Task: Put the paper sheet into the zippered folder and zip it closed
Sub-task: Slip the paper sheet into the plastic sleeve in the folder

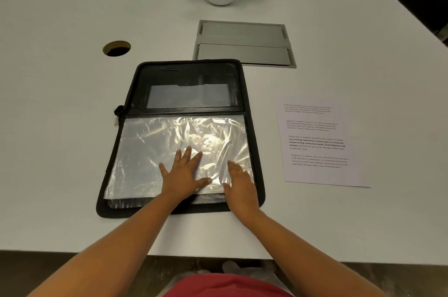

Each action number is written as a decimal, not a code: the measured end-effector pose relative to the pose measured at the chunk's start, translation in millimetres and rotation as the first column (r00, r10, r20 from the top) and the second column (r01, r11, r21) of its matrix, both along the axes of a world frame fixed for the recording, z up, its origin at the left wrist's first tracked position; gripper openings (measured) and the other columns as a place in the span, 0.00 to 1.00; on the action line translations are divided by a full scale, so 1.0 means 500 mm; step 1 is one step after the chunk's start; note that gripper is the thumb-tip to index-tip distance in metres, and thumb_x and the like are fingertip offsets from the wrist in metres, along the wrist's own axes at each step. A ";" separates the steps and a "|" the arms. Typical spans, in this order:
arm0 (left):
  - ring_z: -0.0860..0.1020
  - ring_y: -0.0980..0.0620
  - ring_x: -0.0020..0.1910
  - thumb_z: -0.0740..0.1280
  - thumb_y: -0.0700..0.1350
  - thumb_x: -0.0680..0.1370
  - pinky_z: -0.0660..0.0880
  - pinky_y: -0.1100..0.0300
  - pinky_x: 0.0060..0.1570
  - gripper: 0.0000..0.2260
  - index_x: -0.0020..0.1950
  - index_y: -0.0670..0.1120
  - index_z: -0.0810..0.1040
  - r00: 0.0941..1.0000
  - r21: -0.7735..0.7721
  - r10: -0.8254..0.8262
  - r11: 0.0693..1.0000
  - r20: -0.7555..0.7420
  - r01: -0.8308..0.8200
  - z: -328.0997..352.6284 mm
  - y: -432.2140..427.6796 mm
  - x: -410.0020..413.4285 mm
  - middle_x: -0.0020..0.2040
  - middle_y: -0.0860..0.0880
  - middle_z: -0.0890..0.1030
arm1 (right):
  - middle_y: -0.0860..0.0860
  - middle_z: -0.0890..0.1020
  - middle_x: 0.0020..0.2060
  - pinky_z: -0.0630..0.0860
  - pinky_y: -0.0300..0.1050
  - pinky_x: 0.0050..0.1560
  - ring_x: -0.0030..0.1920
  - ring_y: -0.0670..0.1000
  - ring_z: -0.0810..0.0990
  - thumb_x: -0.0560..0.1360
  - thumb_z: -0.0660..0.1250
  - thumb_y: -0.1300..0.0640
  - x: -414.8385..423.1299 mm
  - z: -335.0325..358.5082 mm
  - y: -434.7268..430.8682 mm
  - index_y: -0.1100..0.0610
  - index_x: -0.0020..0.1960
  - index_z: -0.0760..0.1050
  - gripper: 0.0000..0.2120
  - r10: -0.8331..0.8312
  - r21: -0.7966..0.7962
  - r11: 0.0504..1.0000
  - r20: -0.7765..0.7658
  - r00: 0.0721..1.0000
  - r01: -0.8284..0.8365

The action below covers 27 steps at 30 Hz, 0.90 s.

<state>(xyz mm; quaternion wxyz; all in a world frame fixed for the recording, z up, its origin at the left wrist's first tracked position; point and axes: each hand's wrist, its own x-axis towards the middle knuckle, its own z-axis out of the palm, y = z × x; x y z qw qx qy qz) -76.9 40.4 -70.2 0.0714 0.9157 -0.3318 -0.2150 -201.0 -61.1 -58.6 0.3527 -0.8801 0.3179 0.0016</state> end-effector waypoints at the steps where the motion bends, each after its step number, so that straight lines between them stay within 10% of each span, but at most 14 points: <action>1: 0.41 0.48 0.77 0.60 0.66 0.73 0.43 0.33 0.68 0.37 0.76 0.57 0.48 1.000 0.003 -0.001 1.000 -0.001 0.001 0.001 0.001 0.001 0.78 0.51 0.43 | 0.51 0.62 0.73 0.55 0.40 0.72 0.73 0.49 0.60 0.78 0.59 0.62 0.001 0.007 -0.002 0.54 0.74 0.55 0.27 -0.043 0.096 0.995 0.039 0.998 0.039; 8: 0.42 0.48 0.77 0.61 0.65 0.73 0.44 0.33 0.69 0.36 0.76 0.57 0.49 1.000 0.019 0.008 1.000 0.002 -0.008 0.004 0.000 -0.001 0.78 0.51 0.44 | 0.57 0.69 0.67 0.71 0.42 0.60 0.64 0.53 0.72 0.70 0.71 0.64 0.038 0.043 -0.046 0.58 0.71 0.61 0.33 -0.359 0.385 0.862 0.005 0.933 0.330; 17: 0.42 0.48 0.77 0.61 0.65 0.74 0.45 0.34 0.70 0.36 0.76 0.57 0.49 1.000 0.021 0.009 1.000 -0.004 -0.009 0.006 0.005 -0.002 0.78 0.52 0.44 | 0.57 0.73 0.64 0.71 0.43 0.51 0.62 0.56 0.74 0.71 0.70 0.53 0.062 0.071 -0.081 0.64 0.65 0.67 0.27 -0.277 0.350 0.869 -0.244 0.929 0.351; 27: 0.43 0.49 0.77 0.63 0.63 0.74 0.46 0.35 0.70 0.36 0.76 0.57 0.50 0.999 0.026 0.030 0.999 -0.016 -0.030 0.015 0.001 -0.004 0.78 0.52 0.45 | 0.54 0.74 0.33 0.68 0.39 0.30 0.28 0.49 0.69 0.69 0.71 0.61 0.073 0.056 -0.085 0.62 0.44 0.75 0.07 -0.327 0.577 0.704 -0.255 0.910 0.414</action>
